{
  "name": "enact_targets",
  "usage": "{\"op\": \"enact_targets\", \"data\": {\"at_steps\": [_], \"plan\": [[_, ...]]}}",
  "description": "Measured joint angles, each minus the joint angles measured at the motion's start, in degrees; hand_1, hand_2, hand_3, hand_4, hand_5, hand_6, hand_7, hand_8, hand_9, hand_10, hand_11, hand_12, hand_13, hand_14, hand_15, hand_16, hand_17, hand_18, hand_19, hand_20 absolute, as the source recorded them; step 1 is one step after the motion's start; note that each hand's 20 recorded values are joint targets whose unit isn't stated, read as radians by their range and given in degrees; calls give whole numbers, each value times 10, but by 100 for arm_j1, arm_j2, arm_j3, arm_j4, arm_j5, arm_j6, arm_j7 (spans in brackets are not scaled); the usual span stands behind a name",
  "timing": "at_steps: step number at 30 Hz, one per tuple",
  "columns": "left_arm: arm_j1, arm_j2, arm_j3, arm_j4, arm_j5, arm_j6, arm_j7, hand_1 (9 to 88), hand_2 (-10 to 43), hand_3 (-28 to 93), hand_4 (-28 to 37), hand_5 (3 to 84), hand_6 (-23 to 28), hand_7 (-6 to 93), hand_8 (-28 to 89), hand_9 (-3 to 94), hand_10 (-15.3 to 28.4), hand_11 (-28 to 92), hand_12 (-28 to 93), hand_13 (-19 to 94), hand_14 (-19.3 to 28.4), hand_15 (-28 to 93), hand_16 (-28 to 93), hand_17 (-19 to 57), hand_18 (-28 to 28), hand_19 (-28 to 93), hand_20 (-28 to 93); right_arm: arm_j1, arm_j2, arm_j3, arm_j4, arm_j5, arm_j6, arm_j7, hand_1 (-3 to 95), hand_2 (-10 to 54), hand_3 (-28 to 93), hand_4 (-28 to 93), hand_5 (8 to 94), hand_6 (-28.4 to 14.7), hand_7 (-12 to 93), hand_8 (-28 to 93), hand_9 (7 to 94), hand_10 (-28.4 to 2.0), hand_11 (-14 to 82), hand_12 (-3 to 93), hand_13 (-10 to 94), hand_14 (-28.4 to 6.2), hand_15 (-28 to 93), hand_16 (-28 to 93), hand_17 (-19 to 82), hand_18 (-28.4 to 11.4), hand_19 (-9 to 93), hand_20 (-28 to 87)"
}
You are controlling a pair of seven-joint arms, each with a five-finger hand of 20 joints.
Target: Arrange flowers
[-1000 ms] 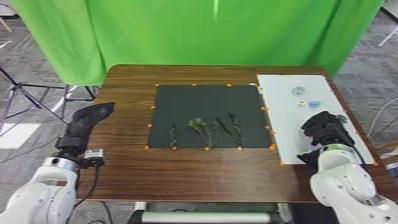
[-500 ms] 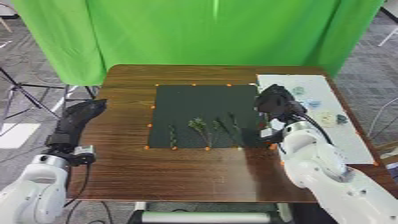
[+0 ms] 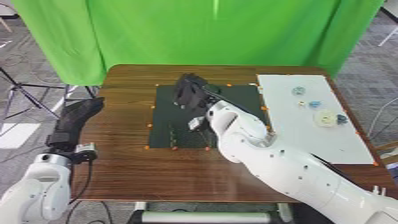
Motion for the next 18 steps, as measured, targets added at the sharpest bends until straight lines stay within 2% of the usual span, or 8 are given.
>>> {"op": "enact_targets", "data": {"at_steps": [8, 18], "plan": [[-104, -35, 92, 0, 9, -10, 40, 223, 22, 654, -265, 447, 58, 138, -72, 406, 136, 196, 99, 321, 154, 83, -8, 40, 87, 32, 117, 134, -723, 94, 441, 24, -631, -153, 704, -95, 556, -125, 790, -14, 170, 73, 840, -130, 41, 345, 918, -19, 520, 329, 663, -64, 920, 429], [-218, -60, 234, 18, 6, -90, 65, 214, 24, 659, -280, 445, 59, 131, -69, 404, 137, 194, 101, 315, 153, 81, -8, 35, 90, 29, 120, -98, -1119, -60, 1077, -606, -961, -170, 697, -95, 564, -129, 789, -10, 172, 68, 839, -127, 36, 335, 918, -19, 524, 330, 661, -65, 926, 425]]}}
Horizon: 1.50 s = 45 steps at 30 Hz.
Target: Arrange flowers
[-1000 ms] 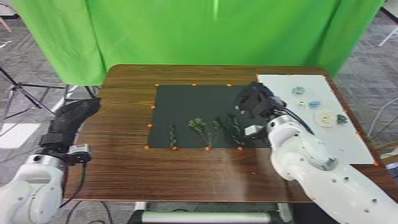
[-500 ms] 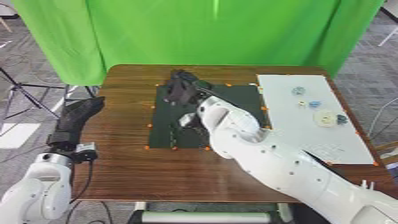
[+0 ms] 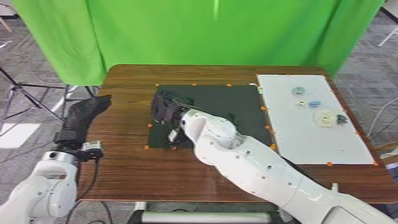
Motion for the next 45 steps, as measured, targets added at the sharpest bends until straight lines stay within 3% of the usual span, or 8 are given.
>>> {"op": "enact_targets", "data": {"at_steps": [10, 22, 30, 45], "plan": [[-21, -7, 8, -6, 31, -80, -44, 216, 22, 658, -274, 440, 56, 132, -68, 401, 134, 190, 101, 313, 156, 79, -5, 28, 96, 35, 119, -113, -69, -96, 67, -42, -135, -11, 658, -95, 540, -123, 756, -13, 173, 71, 803, -124, 32, 321, 913, -19, 529, 334, 660, -67, 929, 417], [-48, -8, 21, -1, 60, -164, -85, 225, 14, 656, -262, 439, 56, 131, -67, 401, 135, 190, 103, 314, 156, 79, -4, 28, 97, 34, 118, -131, -40, -49, -9, -175, -542, 6, 569, -95, 596, -144, 662, 1, 182, 50, 677, -138, 118, 193, 883, -19, 550, 320, 638, -74, 932, 425], [-49, -8, 26, -1, 85, -205, -109, 234, 7, 654, -251, 439, 56, 131, -67, 402, 135, 190, 103, 313, 156, 79, -3, 28, 97, 34, 119, -65, 84, -65, -120, -456, -633, -61, 494, -95, 675, -173, 632, 20, 182, -86, 630, -142, 98, 192, 863, -19, 564, 310, 618, -84, 932, 443], [-21, -10, 17, -7, 112, -240, -155, 241, 4, 649, -241, 437, 56, 131, -68, 402, 135, 191, 103, 313, 156, 79, -3, 28, 97, 33, 118, 79, 529, 413, -769, -280, -712, -71, 451, -95, 671, -180, 590, 11, 160, -85, 595, -145, 85, 195, 849, -23, 567, 308, 597, -94, 932, 450]]}}
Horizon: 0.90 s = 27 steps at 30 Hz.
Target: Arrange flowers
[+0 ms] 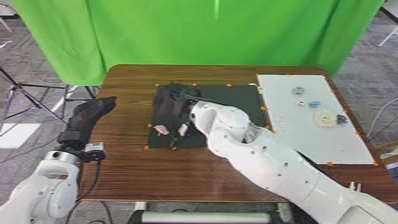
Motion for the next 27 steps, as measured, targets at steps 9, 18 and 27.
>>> {"op": "enact_targets", "data": {"at_steps": [9, 18, 27], "plan": [[153, -93, -137, -59, 14, -6, -14, 249, -4, 650, -234, 437, 57, 131, -68, 390, 131, 186, 104, 299, 159, 76, 5, 26, 103, 43, 123, -266, 1023, 1311, -1122, -3, 138, 336, 311, -95, 617, -187, 473, -32, 91, -46, 468, -174, 62, 211, 767, -70, 616, 301, 533, -142, 927, 465], [327, -154, -252, -95, 14, 9, -15, 252, -7, 649, -230, 435, 57, 132, -67, 387, 131, 188, 107, 302, 160, 76, 12, 25, 106, 45, 123, -1522, 2547, 3146, -1425, -223, 310, 945, 252, -95, 567, -171, 421, -29, 48, -32, 427, -191, 53, 214, 752, -89, 623, 285, 521, -160, 921, 461], [331, -193, -267, -97, 31, -2, -40, 252, -6, 647, -230, 435, 57, 131, -68, 390, 132, 189, 106, 311, 165, 79, 15, 31, 116, 68, 135, -2812, 3012, 3967, -1424, -308, 502, 1378, 259, -95, 565, -163, 432, -33, 52, -31, 436, -194, 54, 213, 754, -88, 629, 278, 521, -161, 925, 459]]}}
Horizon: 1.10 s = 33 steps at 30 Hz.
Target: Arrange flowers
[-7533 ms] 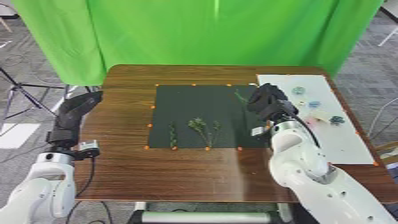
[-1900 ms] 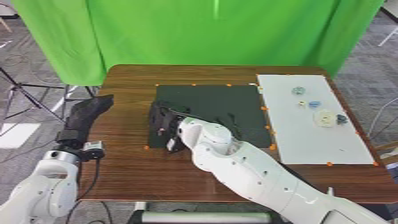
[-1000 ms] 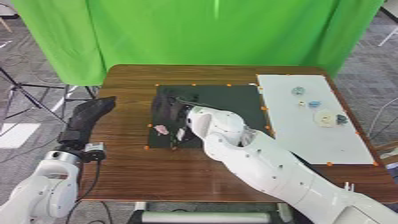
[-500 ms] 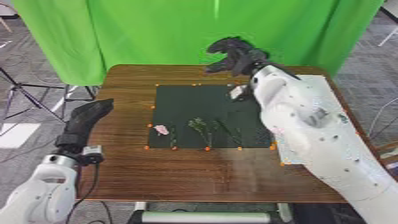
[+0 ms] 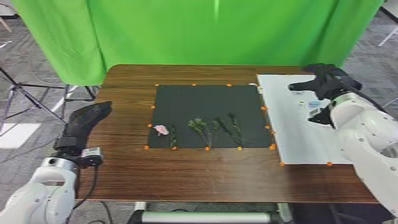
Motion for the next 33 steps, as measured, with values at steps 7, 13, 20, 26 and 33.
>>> {"op": "enact_targets", "data": {"at_steps": [7, 13, 20, 26, 33], "plan": [[0, -17, 0, -1, 9, -14, -16, 252, -5, 647, -230, 435, 57, 132, -68, 390, 132, 190, 105, 318, 168, 90, 17, 43, 122, 94, 148, -494, 3, 251, -3, -29, -31, 71, 264, -95, 583, -159, 443, -36, 57, -32, 437, -192, 55, 214, 751, -88, 636, 275, 520, -163, 927, 457], [19, -33, -12, -9, 11, -50, -24, 252, -4, 645, -229, 435, 58, 130, -67, 391, 134, 189, 105, 321, 168, 95, 13, 50, 122, 100, 154, -900, 56, 637, -53, -32, -122, 158, 268, -95, 591, -161, 453, -36, 62, -33, 438, -191, 55, 214, 749, -89, 641, 272, 520, -163, 928, 456], [80, -69, -51, -34, 21, -82, -33, 253, -2, 645, -229, 436, 59, 129, -67, 391, 134, 189, 105, 320, 168, 96, 12, 50, 121, 96, 153, -1269, 90, 861, -44, -22, -217, 251, 277, -95, 598, -162, 455, -35, 64, -35, 443, -190, 56, 214, 748, -88, 649, 269, 521, -163, 930, 456], [165, -100, -72, -57, 30, -87, -35, 253, -2, 646, -229, 435, 58, 131, -67, 390, 133, 189, 105, 319, 168, 96, 12, 46, 121, 91, 152, -1365, 61, 828, 72, -18, -351, 271, 320, -95, 604, -156, 458, -38, 69, -35, 439, -187, 55, 215, 735, -94, 666, 262, 515, -169, 928, 458], [211, -108, -76, -61, 71, -117, -63, 254, 0, 645, -230, 434, 58, 131, -68, 390, 133, 188, 104, 320, 165, 94, 11, 46, 121, 91, 152, -1420, 18, 800, 153, 41, -386, 381, 488, -95, 649, -166, 502, -31, 116, -50, 495, -174, 67, 214, 757, -78, 674, 234, 533, -157, 927, 451]]}}
